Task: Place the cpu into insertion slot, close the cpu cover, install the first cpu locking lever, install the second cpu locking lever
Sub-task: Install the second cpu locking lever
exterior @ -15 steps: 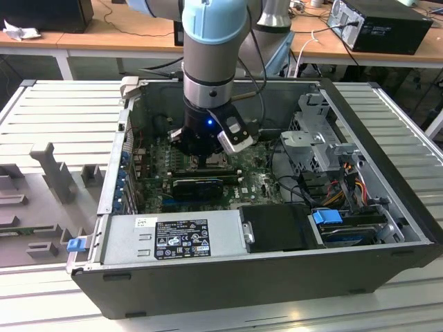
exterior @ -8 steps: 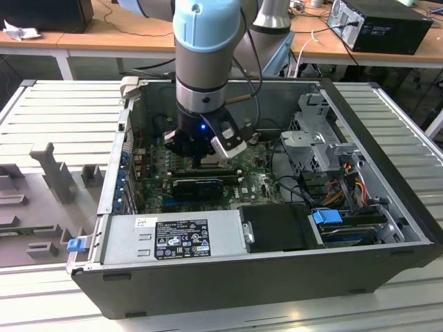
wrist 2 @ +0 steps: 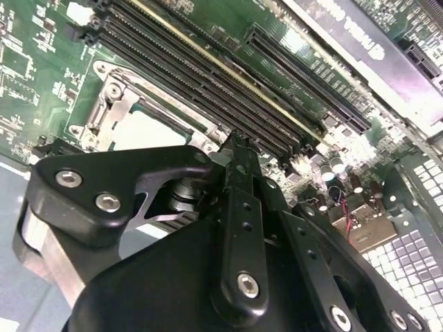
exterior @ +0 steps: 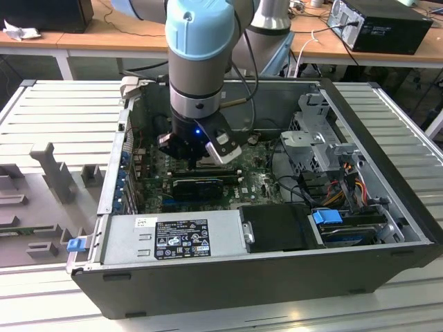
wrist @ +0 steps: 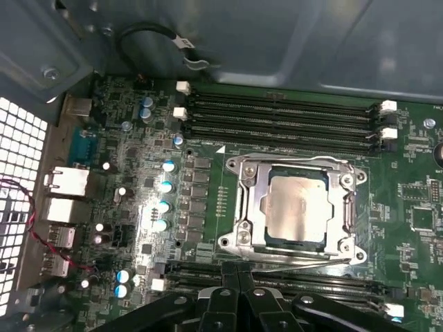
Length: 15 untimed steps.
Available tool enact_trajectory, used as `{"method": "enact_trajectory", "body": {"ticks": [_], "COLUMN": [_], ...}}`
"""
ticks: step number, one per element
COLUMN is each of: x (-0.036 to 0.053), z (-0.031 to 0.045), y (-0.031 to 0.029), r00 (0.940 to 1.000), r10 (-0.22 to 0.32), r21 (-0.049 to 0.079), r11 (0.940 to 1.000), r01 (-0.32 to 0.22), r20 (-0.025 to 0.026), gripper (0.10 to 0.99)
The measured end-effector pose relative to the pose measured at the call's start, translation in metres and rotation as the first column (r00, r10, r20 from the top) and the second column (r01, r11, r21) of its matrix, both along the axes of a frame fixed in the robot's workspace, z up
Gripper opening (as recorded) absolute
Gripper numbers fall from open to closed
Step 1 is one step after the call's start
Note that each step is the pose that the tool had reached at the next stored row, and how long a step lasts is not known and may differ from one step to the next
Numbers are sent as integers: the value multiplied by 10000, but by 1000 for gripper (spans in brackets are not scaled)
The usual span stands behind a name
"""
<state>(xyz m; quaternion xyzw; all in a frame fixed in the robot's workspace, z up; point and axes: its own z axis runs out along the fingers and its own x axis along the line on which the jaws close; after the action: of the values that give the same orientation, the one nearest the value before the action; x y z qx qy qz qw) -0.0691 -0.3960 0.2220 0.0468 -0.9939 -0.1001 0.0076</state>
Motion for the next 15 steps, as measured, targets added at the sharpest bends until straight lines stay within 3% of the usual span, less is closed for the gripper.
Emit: {"method": "enact_trajectory", "body": {"ticks": [4, 8, 15], "x": [-3, -4, -13], "z": [-55, -149, -186], "y": [-1, -2, -3], "r00": [10000, 10000, 10000], "r10": [5, 5, 5], "r21": [132, 171, 332], "r11": [9999, 9999, 9994], "r01": [-5, -5, -5], "r20": [1, 0, 1], "gripper": [106, 106, 106]}}
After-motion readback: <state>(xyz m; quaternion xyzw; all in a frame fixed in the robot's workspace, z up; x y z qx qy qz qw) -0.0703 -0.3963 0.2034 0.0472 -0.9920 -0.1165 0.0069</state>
